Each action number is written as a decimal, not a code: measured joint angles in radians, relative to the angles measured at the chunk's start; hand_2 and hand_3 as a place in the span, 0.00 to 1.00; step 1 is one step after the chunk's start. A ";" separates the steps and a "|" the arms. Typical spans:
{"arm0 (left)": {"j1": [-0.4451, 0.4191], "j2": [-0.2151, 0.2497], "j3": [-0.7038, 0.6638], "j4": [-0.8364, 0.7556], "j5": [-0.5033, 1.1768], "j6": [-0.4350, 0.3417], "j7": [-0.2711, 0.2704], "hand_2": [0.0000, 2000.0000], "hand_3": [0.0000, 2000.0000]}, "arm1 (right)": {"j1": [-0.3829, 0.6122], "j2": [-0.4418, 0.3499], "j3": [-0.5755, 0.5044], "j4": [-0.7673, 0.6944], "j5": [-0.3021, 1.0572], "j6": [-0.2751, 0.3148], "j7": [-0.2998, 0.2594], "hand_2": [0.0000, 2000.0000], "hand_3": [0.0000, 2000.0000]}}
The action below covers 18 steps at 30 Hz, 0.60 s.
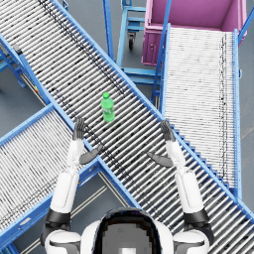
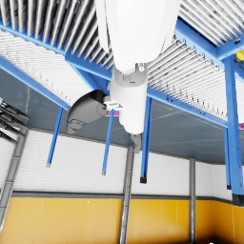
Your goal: Pick up the oil and place it on the left assembly line, put the cola on the right, and keep Sprite still
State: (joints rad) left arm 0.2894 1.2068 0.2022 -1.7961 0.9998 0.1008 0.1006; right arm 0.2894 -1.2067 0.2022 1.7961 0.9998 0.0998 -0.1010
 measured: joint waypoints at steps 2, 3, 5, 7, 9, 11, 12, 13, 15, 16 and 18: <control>0.000 0.000 0.000 0.000 0.000 0.000 0.000 0.00 0.00 | 0.000 0.000 0.000 0.000 0.000 0.000 0.000 0.00 0.00; 0.000 0.000 0.000 0.000 0.000 0.000 0.000 0.00 0.00 | 0.000 0.000 0.000 0.000 0.000 0.000 0.000 0.00 0.00; 0.000 0.000 0.000 0.000 0.000 0.000 0.000 0.00 0.00 | 0.000 0.000 0.000 0.000 0.000 0.000 0.000 0.00 0.00; 0.000 0.000 0.000 0.000 0.000 0.000 0.000 0.00 0.00 | 0.000 0.000 0.000 0.000 0.000 0.000 0.000 0.00 0.00; 0.000 0.000 0.000 0.000 0.000 0.000 0.000 0.00 0.00 | 0.000 0.000 0.000 0.000 0.000 0.000 0.000 0.00 0.00; 0.000 0.000 0.000 0.000 0.000 0.000 0.000 0.00 0.00 | 0.000 0.000 0.000 0.000 0.000 0.000 0.000 0.00 0.00; 0.000 0.000 0.000 0.000 0.000 0.000 0.000 0.00 0.00 | 0.000 0.000 0.000 0.000 0.000 0.000 0.000 0.00 0.00; 0.000 0.000 0.000 0.000 0.000 0.000 0.000 0.00 0.00 | 0.000 0.000 0.000 0.000 0.000 0.000 0.000 0.00 0.00; 0.000 0.000 0.000 0.000 0.000 0.000 0.000 0.00 0.00 | 0.000 0.000 0.000 0.000 0.000 0.000 0.000 0.00 0.00; 0.000 0.000 0.000 0.000 0.000 0.000 0.000 0.00 0.00 | 0.000 0.000 0.000 0.000 0.000 0.000 0.000 0.00 0.00; 0.000 0.000 0.000 0.000 0.000 0.000 0.000 0.00 0.00 | 0.000 0.000 0.000 0.000 0.000 0.000 0.000 0.00 0.00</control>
State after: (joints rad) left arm 0.2894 1.2068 0.2022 -1.7961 0.9998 0.1008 0.1006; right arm 0.2894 -1.2067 0.2022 1.7961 0.9998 0.0998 -0.1010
